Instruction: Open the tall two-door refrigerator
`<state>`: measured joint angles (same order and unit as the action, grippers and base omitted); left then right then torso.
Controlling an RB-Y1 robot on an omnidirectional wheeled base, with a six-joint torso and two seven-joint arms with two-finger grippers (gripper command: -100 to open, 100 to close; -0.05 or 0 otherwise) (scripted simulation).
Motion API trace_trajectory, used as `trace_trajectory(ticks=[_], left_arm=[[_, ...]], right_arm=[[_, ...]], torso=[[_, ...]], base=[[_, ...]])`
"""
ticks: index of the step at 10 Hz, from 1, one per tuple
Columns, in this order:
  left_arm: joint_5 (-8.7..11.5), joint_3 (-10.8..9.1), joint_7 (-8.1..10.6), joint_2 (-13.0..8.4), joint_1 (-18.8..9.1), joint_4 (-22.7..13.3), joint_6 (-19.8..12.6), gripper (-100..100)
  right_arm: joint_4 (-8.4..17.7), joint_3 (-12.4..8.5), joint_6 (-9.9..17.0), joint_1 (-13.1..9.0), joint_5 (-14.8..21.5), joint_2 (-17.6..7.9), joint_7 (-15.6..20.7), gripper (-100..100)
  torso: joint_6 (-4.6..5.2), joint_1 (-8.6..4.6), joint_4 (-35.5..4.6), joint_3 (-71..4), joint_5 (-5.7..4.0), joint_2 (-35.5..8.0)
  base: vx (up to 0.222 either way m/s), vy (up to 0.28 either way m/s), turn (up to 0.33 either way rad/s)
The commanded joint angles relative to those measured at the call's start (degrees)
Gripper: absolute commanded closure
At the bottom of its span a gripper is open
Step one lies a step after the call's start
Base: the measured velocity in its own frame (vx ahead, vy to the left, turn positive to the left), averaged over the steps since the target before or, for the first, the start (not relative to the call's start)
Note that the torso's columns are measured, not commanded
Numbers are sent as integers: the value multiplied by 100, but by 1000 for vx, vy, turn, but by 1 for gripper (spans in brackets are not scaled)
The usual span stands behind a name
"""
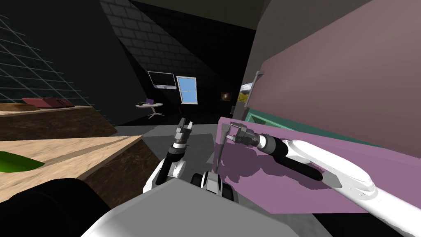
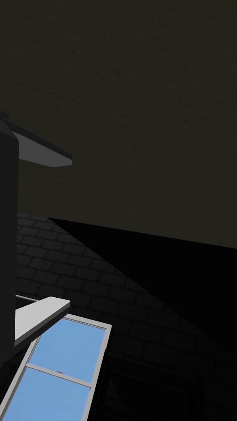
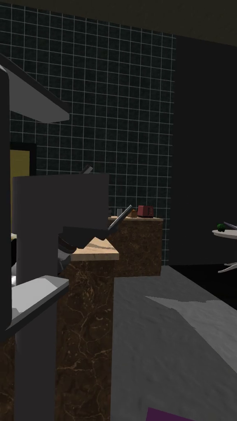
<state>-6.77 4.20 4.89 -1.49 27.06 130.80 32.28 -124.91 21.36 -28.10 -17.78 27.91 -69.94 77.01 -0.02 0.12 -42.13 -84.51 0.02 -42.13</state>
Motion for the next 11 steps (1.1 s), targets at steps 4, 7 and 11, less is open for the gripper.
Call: trace_trajectory(ticks=[4,7,11], left_arm=[[0,0,0,0,1,1,0,0],[0,0,0,0,1,0,0,0],[0,0,0,0,1,0,0,0]], right_arm=[[7,-366,-26,-431,-337,-489,-616,-100],[70,-226,10,-295,-286,-471,-586,0],[80,-186,-2,-264,-271,-481,-583,0]], torso=[[-21,-10,-56,-17,14,-35],[-21,-17,-67,-4,15,-55],[1,-9,-24,-5,0,-22]], base=[[4,24,-20],[-5,9,-4],[0,0,0]])
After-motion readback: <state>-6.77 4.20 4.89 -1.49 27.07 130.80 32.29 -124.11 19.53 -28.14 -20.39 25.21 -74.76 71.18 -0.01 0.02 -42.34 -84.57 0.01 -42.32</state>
